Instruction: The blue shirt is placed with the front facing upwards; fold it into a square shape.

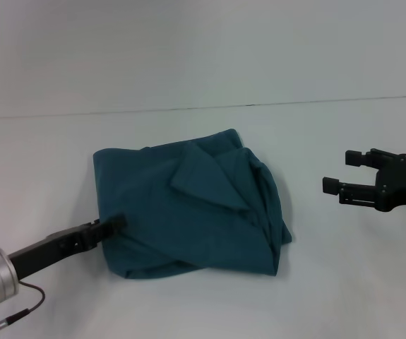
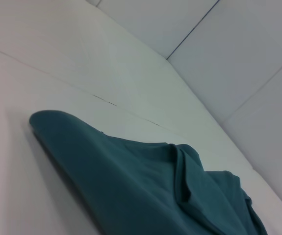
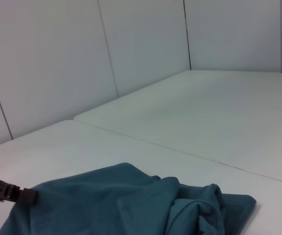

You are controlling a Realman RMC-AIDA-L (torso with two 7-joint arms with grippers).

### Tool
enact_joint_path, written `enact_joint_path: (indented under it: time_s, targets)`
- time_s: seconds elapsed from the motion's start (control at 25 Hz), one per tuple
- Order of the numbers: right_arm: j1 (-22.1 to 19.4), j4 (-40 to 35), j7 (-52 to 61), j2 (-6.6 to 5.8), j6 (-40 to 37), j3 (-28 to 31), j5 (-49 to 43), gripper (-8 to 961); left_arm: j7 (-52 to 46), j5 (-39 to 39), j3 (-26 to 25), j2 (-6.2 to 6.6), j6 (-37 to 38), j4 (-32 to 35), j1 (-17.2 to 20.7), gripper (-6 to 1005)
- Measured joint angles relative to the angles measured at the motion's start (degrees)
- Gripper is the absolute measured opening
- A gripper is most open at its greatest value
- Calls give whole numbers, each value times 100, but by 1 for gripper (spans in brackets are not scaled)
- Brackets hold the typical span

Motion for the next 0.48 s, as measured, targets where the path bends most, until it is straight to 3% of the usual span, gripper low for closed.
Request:
enact_joint_path:
  time_s: [0.48]
  targets:
    - [83,52,28,0,13,-124,21,901,81,221,-417,24,-214,434,9,741]
